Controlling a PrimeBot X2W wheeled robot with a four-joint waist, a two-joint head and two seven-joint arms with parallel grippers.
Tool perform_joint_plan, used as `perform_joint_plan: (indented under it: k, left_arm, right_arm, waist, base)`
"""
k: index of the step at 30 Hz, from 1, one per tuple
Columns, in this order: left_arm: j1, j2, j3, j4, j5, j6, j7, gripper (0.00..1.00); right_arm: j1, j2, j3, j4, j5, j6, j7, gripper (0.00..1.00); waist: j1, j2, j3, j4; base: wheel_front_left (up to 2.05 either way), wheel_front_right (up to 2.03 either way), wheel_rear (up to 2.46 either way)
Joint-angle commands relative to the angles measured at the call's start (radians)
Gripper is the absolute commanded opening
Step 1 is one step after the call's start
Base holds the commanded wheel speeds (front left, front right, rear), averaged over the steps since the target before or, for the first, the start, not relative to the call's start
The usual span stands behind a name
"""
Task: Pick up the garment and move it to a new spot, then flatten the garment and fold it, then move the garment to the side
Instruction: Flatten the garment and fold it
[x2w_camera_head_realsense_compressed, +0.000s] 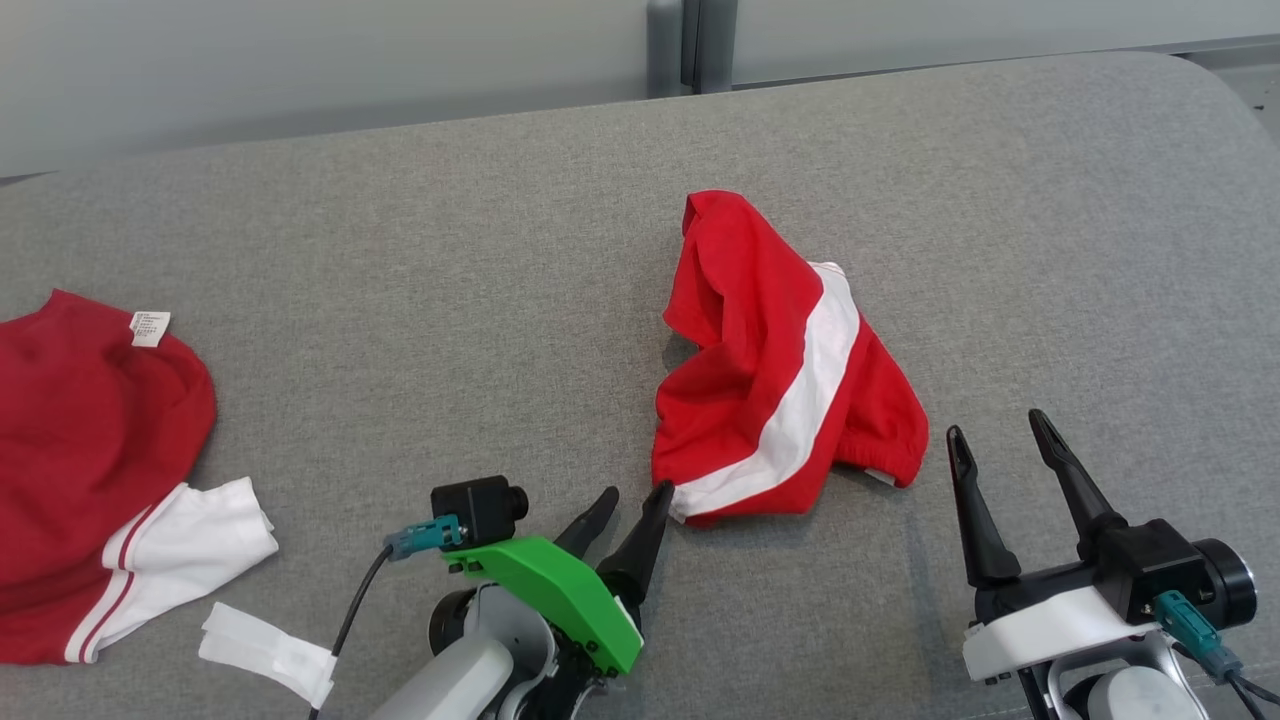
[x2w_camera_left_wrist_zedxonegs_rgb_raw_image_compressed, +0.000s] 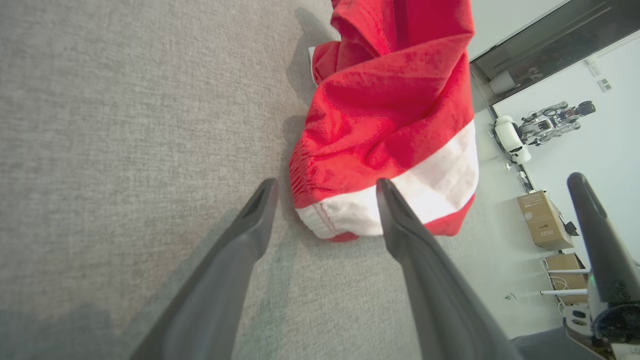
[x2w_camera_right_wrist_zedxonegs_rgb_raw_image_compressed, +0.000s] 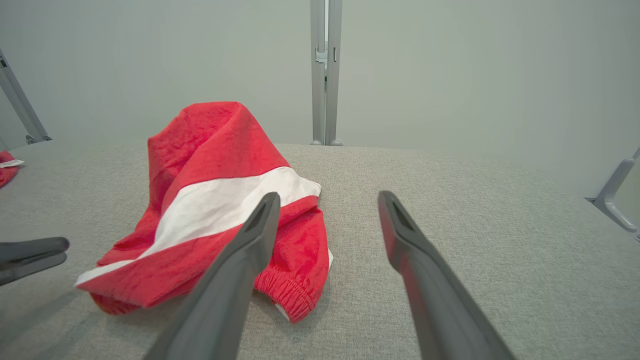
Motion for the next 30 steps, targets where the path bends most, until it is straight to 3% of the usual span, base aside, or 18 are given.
perform_joint_plan:
  k: [1, 9, 19, 21, 27, 28, 29, 30]
  left_arm:
    - [0.013, 0.017, 0.004, -0.014, -0.001, 0.012, 0.005, 1.0]
    - [0.016, 0.052, -0.015, -0.098, -0.005, 0.085, 0.077, 1.0]
    - [-0.023, 0.033, -0.033, -0.052, 0.011, 0.086, 0.102, 1.0]
    - [-0.021, 0.033, -0.037, -0.046, 0.013, 0.083, 0.105, 0.88]
    - [-0.03, 0.021, -0.044, -0.033, 0.019, 0.086, 0.107, 0.8]
    - [-0.033, 0.018, -0.046, -0.029, 0.021, 0.085, 0.107, 0.71]
    - [-0.034, 0.014, -0.047, -0.025, 0.023, 0.084, 0.107, 0.52]
    - [-0.036, 0.009, -0.049, -0.018, 0.023, 0.082, 0.108, 0.45]
  right_arm:
    - [-0.003, -0.004, 0.002, 0.0, -0.011, 0.0, -0.003, 1.0]
    - [-0.028, -0.003, 0.01, -0.002, -0.003, 0.0, -0.003, 1.0]
    - [-0.039, 0.004, 0.011, 0.004, 0.003, 0.0, -0.003, 1.0]
    - [-0.039, 0.005, 0.01, 0.007, 0.005, 0.0, -0.003, 1.0]
    - [-0.041, 0.008, 0.013, 0.009, 0.008, 0.0, -0.003, 1.0]
    - [-0.04, 0.008, 0.014, 0.01, 0.008, 0.0, -0.003, 1.0]
    - [-0.039, 0.008, 0.014, 0.01, 0.009, 0.0, -0.003, 1.0]
    - [-0.039, 0.008, 0.013, 0.01, 0.009, 0.0, -0.003, 1.0]
  waist:
    - [0.0, 0.0, 0.002, -0.003]
    - [0.0, 0.0, 0.032, -0.032]
    - [0.0, 0.0, 0.049, -0.08]
    - [0.0, 0.0, 0.047, -0.088]
    - [0.0, 0.0, 0.045, -0.101]
    - [0.0, 0.0, 0.045, -0.101]
    - [0.0, 0.0, 0.044, -0.101]
    - [0.0, 0.0, 0.044, -0.101]
  base:
    - [0.0, 0.0, 0.0]
    - [0.0, 0.0, 0.0]
    - [0.0, 0.0, 0.0]
    - [0.0, 0.0, 0.0]
    - [0.0, 0.0, 0.0]
    - [0.0, 0.0, 0.0]
    - [0.0, 0.0, 0.0]
    - [0.0, 0.0, 0.0]
